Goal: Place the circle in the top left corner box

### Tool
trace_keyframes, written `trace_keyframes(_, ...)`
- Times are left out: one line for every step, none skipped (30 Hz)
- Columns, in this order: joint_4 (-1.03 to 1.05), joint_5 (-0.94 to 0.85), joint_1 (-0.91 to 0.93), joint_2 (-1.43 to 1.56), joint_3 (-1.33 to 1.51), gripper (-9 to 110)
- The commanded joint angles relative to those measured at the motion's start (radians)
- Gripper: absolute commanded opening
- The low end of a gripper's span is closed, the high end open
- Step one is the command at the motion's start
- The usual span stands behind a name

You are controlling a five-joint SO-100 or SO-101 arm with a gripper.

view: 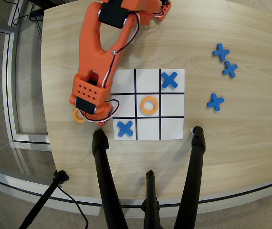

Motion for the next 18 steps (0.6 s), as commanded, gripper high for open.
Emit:
trace_keyframes(0.029, 0.006, 0.021, 0.023, 0.014, 13)
trace_keyframes(0.034, 0.006, 0.026, 0.026, 0.017, 13)
trace_keyframes(0.046, 0.005, 0.032, 0.031, 0.02, 13)
trace_keyframes(0.058, 0.002, 0.04, 0.035, 0.023, 13)
trace_keyframes(0.069, -0.002, 0.044, 0.043, 0.029, 13)
trace_keyframes(0.077, -0.003, 0.049, 0.049, 0.04, 13)
trace_keyframes(0.083, -0.003, 0.052, 0.057, 0.049, 13)
trace_keyframes(0.087, -0.005, 0.055, 0.064, 0.061, 13)
trace_keyframes(0.089, -0.005, 0.057, 0.072, 0.075, 13)
trace_keyframes(0.089, -0.008, 0.058, 0.08, 0.091, 13)
trace_keyframes(0.089, -0.012, 0.06, 0.086, 0.104, 13)
trace_keyframes(0.089, -0.015, 0.061, 0.092, 0.118, 13)
trace_keyframes(0.089, -0.017, 0.063, 0.1, 0.132, 13)
trace_keyframes(0.091, -0.021, 0.063, 0.106, 0.147, 13)
trace_keyframes(0.092, -0.021, 0.063, 0.112, 0.16, 13)
trace_keyframes(0.095, -0.023, 0.063, 0.118, 0.172, 13)
trace_keyframes(0.103, -0.026, 0.061, 0.123, 0.181, 13)
trace_keyframes(0.112, -0.029, 0.061, 0.127, 0.187, 13)
